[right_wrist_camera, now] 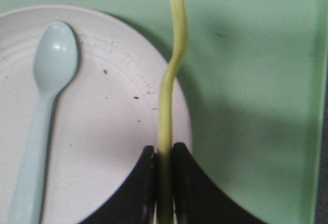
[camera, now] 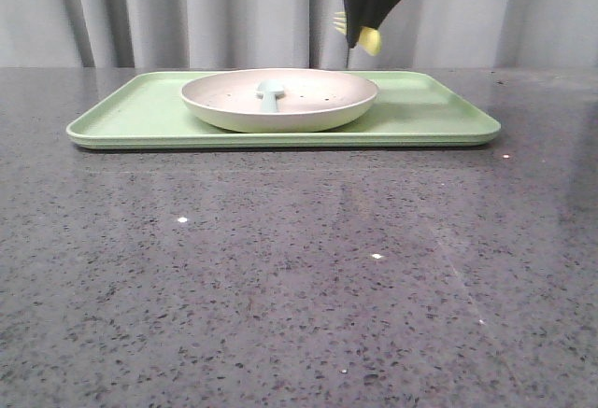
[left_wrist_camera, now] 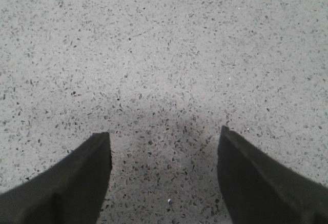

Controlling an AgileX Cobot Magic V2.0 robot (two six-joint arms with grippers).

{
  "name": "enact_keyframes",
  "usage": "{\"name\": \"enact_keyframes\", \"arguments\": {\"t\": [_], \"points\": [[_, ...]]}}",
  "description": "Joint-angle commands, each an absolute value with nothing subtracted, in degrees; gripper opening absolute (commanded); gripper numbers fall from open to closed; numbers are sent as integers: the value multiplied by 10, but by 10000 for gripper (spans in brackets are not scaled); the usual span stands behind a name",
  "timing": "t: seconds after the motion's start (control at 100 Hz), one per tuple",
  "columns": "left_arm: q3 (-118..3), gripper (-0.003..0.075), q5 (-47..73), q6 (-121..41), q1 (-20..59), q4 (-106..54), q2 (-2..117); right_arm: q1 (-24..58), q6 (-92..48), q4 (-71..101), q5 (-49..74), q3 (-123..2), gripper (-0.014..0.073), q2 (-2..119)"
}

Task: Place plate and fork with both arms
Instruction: 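Lift the yellow fork and carry it beside the plate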

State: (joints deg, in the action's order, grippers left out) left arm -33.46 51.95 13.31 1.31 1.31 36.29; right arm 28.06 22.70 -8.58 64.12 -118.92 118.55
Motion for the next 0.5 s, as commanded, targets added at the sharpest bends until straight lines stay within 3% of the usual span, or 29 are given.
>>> {"name": "enact_keyframes", "arguments": {"t": [0.0,0.49], "points": [[-349,441,497,140,13,10,362,262,200,-76,631,-1209,-67,1141],[-349,441,498,140,13,10,362,196,155,-46,627,-1161,-66,1137]]}}
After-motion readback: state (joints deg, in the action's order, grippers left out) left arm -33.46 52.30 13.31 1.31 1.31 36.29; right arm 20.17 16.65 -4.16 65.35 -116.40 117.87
